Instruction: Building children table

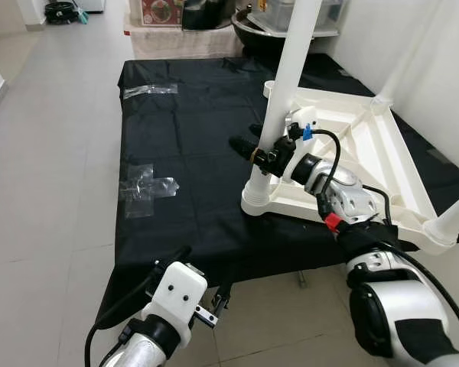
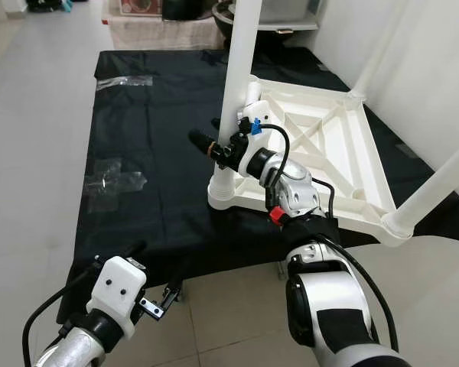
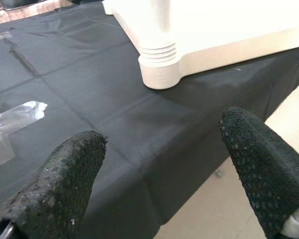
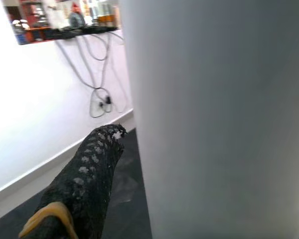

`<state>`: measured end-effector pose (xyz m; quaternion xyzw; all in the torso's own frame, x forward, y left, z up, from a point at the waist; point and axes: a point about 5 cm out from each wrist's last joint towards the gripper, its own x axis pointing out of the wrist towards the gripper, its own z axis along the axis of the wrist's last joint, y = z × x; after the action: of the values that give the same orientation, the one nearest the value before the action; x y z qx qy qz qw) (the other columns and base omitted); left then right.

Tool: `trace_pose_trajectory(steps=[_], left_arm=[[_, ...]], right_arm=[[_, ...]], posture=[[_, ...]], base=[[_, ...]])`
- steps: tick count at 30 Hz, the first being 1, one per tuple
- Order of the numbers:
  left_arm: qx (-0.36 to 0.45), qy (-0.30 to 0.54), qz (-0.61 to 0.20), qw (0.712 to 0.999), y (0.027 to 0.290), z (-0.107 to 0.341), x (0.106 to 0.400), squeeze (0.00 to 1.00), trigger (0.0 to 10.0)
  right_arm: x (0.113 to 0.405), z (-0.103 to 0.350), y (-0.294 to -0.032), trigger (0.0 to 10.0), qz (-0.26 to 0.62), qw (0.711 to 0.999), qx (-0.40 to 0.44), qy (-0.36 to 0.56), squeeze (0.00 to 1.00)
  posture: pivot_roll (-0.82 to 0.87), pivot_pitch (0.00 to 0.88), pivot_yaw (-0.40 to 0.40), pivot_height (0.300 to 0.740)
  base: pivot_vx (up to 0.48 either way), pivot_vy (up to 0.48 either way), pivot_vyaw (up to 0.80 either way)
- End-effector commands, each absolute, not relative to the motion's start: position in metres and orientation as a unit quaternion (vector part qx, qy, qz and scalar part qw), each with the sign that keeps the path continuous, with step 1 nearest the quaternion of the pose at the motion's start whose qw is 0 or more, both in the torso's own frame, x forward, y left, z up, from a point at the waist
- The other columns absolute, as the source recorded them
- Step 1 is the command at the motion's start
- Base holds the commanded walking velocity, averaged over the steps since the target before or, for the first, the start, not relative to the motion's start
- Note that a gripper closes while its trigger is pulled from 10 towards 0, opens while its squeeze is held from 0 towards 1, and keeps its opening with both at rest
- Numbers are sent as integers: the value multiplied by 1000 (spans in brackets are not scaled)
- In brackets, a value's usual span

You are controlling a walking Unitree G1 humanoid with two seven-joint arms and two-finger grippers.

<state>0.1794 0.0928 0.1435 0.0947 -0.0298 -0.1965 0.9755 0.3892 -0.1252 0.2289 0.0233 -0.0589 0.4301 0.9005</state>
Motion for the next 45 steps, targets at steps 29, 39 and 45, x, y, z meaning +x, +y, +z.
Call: trace_pose_trajectory(steps=[29,39,45], left_arm=[[100,-48,-193,975,91,149,181,0,10000],[94,-82,-189,974,87,169,182,0,10000],[85,-109,-181,974,83,183,186,0,10000]], right_arm=[[359,186,-133,902,-82,994,72,-24,0],[368,194,-125,10000,3,995,57,-84,1000],[374,190,-132,10000,184,979,51,-73,0]], posture=[[99,111,-94,740],[96,102,-99,740],[94,92,-98,740]], base=[[0,0,0],[0,0,0],[0,0,0]])
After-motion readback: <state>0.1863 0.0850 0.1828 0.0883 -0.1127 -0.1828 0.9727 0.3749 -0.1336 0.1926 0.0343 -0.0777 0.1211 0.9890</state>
